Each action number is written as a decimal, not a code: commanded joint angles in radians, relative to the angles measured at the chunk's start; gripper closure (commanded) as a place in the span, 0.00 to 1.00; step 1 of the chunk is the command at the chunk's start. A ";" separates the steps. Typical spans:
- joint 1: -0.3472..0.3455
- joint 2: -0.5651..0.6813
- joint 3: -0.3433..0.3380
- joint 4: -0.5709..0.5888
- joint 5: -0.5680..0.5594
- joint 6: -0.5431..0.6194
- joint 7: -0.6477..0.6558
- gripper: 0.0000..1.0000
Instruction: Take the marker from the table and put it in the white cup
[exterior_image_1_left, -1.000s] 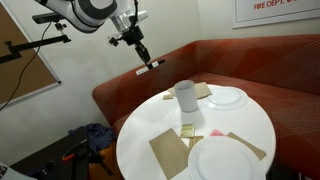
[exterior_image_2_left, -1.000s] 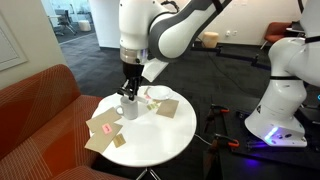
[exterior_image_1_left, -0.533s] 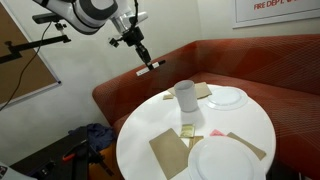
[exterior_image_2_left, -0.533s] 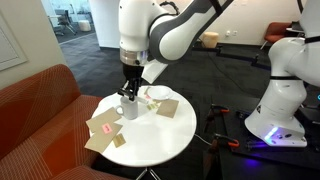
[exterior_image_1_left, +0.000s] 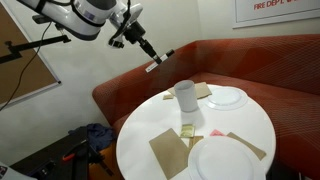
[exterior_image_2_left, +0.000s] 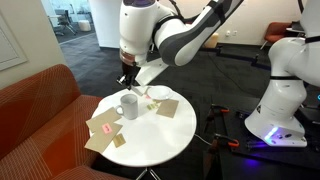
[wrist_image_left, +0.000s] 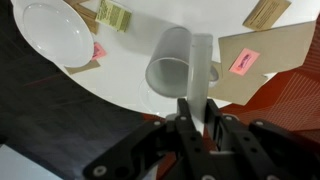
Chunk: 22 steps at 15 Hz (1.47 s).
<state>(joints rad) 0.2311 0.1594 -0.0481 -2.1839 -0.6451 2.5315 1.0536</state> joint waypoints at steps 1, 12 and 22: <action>0.011 -0.020 0.004 0.015 -0.202 -0.067 0.254 0.95; 0.019 0.009 0.153 0.041 -0.563 -0.495 0.868 0.95; 0.022 0.108 0.196 0.069 -0.698 -0.609 1.227 0.95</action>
<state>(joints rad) 0.2467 0.2251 0.1366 -2.1492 -1.2774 1.9719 2.1727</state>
